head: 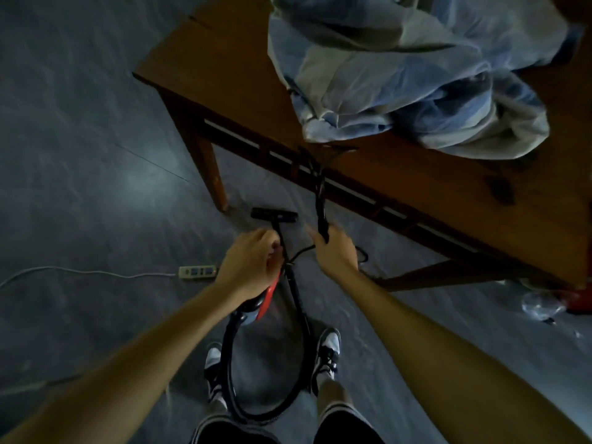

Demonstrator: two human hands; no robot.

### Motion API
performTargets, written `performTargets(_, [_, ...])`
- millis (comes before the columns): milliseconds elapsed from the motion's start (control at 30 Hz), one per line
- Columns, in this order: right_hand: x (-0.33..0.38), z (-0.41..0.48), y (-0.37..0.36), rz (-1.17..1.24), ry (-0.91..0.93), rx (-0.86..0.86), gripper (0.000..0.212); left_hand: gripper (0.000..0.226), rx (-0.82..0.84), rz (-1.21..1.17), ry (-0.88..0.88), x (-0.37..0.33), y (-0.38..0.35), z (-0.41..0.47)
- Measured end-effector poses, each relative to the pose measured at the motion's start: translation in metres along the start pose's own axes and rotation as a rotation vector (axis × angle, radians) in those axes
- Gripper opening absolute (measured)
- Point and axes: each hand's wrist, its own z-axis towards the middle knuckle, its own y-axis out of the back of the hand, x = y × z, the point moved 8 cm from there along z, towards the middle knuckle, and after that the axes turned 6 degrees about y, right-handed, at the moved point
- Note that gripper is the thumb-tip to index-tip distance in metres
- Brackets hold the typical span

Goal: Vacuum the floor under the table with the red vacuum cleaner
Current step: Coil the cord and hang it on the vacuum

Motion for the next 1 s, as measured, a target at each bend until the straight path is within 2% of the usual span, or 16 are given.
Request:
performTargets(67, [-0.020,0.003,-0.014,0.112,-0.055,-0.020,0.024,0.025,0.179,-0.093,0.337,0.050,-0.060,0.011])
performTargets(100, [-0.027,0.006,-0.022,0.156,-0.060,-0.042,0.026,0.035,0.288,-0.136,0.417,0.063,-0.090,0.014])
performTargets(167, [-0.041,0.010,-0.035,0.233,-0.061,-0.125,0.028,0.043,0.471,-0.262,0.446,0.067,-0.141,0.017])
performTargets(233, [-0.056,0.014,-0.046,0.286,-0.086,-0.199,0.027,0.030,0.615,-0.519,0.482,0.056,-0.175,0.017])
performTargets(300, [-0.074,0.017,-0.055,0.345,-0.121,-0.249,0.021,0.032,0.689,-0.729,0.460,0.044,-0.190,0.018])
performTargets(400, [-0.098,0.021,-0.063,0.356,-0.150,-0.312,0.017,0.039,0.830,-0.809,0.366,0.045,-0.216,0.013])
performTargets(467, [-0.117,0.022,-0.062,0.334,-0.177,-0.361,0.019,0.048,0.817,-0.785,0.429,0.070,-0.233,0.008])
performTargets(600, [-0.146,0.025,-0.050,0.258,-0.198,-0.423,0.019,0.061,0.540,-0.536,0.521,0.136,-0.233,0.006])
performTargets(667, [-0.153,0.028,-0.048,0.223,-0.188,-0.426,0.020,0.063,0.490,-0.463,0.527,0.149,-0.231,0.006])
performTargets(733, [-0.159,0.032,-0.047,0.216,-0.179,-0.448,0.025,0.064,0.498,-0.426,0.497,0.153,-0.235,0.010])
performTargets(833, [-0.168,0.030,-0.040,0.202,-0.187,-0.498,0.030,0.062,0.627,-0.436,0.422,0.156,-0.242,0.015])
performTargets(1000, [-0.197,0.009,-0.036,0.216,-0.307,-0.590,0.029,0.059,0.727,-0.341,0.383,0.168,-0.243,0.019])
